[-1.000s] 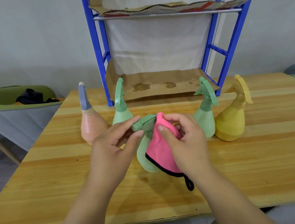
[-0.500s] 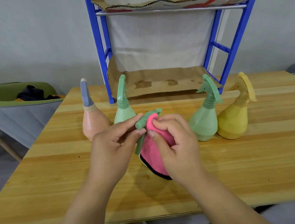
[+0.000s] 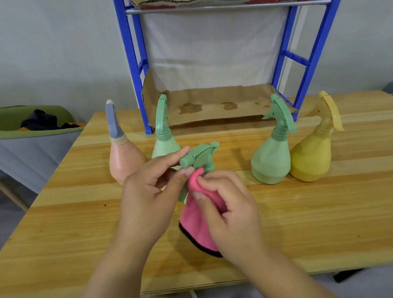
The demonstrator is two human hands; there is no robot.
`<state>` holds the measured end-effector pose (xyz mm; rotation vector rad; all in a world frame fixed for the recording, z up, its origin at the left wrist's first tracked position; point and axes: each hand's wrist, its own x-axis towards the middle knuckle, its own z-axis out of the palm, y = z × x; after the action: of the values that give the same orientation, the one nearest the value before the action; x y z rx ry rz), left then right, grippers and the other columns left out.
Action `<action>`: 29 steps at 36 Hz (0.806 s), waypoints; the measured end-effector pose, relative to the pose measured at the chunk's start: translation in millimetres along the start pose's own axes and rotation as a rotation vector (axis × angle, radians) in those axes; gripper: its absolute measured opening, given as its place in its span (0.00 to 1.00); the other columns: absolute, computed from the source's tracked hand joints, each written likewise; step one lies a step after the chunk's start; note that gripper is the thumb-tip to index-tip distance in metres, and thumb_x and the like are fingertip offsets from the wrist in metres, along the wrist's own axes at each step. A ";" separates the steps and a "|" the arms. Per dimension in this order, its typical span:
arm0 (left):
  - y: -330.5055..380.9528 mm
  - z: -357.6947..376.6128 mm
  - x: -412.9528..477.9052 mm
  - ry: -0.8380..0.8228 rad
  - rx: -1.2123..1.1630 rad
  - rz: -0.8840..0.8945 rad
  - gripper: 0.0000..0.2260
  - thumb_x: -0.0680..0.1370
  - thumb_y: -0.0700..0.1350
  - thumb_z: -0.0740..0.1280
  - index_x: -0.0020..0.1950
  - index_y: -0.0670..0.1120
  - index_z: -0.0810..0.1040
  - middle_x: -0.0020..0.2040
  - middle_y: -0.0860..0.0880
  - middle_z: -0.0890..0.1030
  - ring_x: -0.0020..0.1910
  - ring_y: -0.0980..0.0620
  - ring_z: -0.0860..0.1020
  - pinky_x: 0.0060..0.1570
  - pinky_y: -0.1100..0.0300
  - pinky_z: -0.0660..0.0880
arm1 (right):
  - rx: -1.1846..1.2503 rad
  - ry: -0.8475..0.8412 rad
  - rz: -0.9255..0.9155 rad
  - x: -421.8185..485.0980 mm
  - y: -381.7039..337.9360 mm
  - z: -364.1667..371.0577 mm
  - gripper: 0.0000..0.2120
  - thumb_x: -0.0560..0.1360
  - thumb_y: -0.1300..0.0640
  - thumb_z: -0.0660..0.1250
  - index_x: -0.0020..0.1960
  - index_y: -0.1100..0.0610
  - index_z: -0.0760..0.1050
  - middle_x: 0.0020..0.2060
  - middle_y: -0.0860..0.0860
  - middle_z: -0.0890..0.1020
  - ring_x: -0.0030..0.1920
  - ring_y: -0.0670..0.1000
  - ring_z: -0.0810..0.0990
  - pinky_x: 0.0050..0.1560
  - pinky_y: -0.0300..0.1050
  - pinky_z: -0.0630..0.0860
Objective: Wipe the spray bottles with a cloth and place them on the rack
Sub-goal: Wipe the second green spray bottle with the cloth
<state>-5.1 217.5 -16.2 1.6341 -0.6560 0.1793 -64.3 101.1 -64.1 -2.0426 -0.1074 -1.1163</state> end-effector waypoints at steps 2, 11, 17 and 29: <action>0.8 0.7 -0.7 -0.016 -0.019 0.007 0.13 0.71 0.45 0.69 0.54 0.56 0.79 0.40 0.59 0.82 0.38 0.64 0.78 0.38 0.75 0.73 | -0.013 0.019 0.013 3.4 -0.4 -1.5 0.07 0.71 0.69 0.71 0.48 0.64 0.80 0.46 0.52 0.79 0.49 0.42 0.76 0.51 0.29 0.71; -8.0 8.4 1.4 -0.081 -0.024 -0.013 0.15 0.70 0.51 0.71 0.56 0.61 0.76 0.50 0.60 0.82 0.51 0.57 0.81 0.49 0.64 0.77 | -0.092 0.064 0.144 2.0 3.7 -13.8 0.11 0.71 0.61 0.71 0.54 0.60 0.81 0.48 0.48 0.80 0.51 0.38 0.77 0.51 0.27 0.71; -9.7 18.2 0.5 -0.127 -0.063 -0.069 0.12 0.76 0.40 0.68 0.56 0.54 0.79 0.50 0.62 0.83 0.52 0.63 0.80 0.48 0.72 0.74 | -0.128 0.081 0.166 13.4 8.0 -15.1 0.15 0.73 0.60 0.70 0.59 0.58 0.79 0.50 0.45 0.80 0.52 0.38 0.77 0.52 0.29 0.72; -13.8 17.7 1.3 -0.114 -0.038 -0.066 0.11 0.75 0.46 0.66 0.55 0.57 0.79 0.46 0.58 0.84 0.46 0.55 0.81 0.45 0.60 0.79 | -0.254 -0.006 0.269 26.3 9.0 -1.6 0.16 0.75 0.52 0.65 0.55 0.61 0.81 0.45 0.51 0.79 0.44 0.48 0.79 0.46 0.31 0.73</action>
<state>-1.5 200.7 -30.8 1.6352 -0.6864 0.0257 -45.6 86.5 -49.5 -2.2033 0.3132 -0.9935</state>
